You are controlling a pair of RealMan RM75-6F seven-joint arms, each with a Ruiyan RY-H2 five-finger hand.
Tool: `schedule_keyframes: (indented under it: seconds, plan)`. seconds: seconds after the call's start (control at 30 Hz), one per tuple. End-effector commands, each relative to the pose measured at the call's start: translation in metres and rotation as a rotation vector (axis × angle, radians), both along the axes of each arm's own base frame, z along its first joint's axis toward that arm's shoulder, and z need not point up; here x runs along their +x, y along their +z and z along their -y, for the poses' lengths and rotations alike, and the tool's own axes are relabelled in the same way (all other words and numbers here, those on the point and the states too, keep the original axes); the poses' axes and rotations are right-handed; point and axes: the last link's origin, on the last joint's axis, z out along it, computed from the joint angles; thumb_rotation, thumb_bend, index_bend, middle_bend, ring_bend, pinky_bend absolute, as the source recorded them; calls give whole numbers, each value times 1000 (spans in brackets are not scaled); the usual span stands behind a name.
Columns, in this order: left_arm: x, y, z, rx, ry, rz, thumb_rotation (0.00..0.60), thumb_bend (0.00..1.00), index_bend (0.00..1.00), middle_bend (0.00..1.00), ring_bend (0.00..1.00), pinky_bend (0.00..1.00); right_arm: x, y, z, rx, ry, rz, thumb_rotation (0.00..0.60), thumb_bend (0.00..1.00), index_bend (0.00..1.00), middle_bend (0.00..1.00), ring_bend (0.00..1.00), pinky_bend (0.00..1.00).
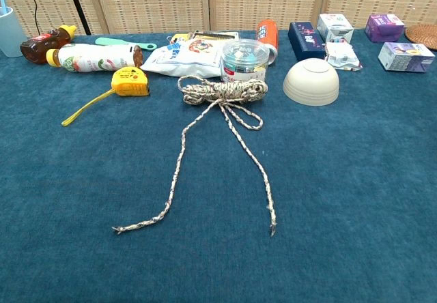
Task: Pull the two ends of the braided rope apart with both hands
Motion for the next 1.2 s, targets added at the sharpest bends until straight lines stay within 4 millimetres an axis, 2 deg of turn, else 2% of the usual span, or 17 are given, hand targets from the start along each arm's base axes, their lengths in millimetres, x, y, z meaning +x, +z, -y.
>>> schedule_keyframes:
  seconds: [0.03,0.33,0.47,0.83,1.2]
  plan:
    - [1,1,0,-3,-4,-4,600,241,208,65,58,0,10,-1,11,43,53,5,600,424,302,83,1,0]
    - [10,3,-7,-25,-25,-13,600,242,212,66,58,0,39,-20,43,236,175,-29,600,465,364,89,0,0]
    - [18,6,-16,-28,-42,-26,600,241,212,65,58,0,55,-41,63,352,230,-53,600,504,394,112,1,0]
    - [28,6,-25,-55,-49,-40,600,242,212,66,58,0,79,-76,81,467,310,-70,600,535,396,117,1,0]
    - [28,6,-29,-66,-39,-45,600,241,212,65,58,0,101,-118,94,560,391,-91,600,543,416,122,1,0]
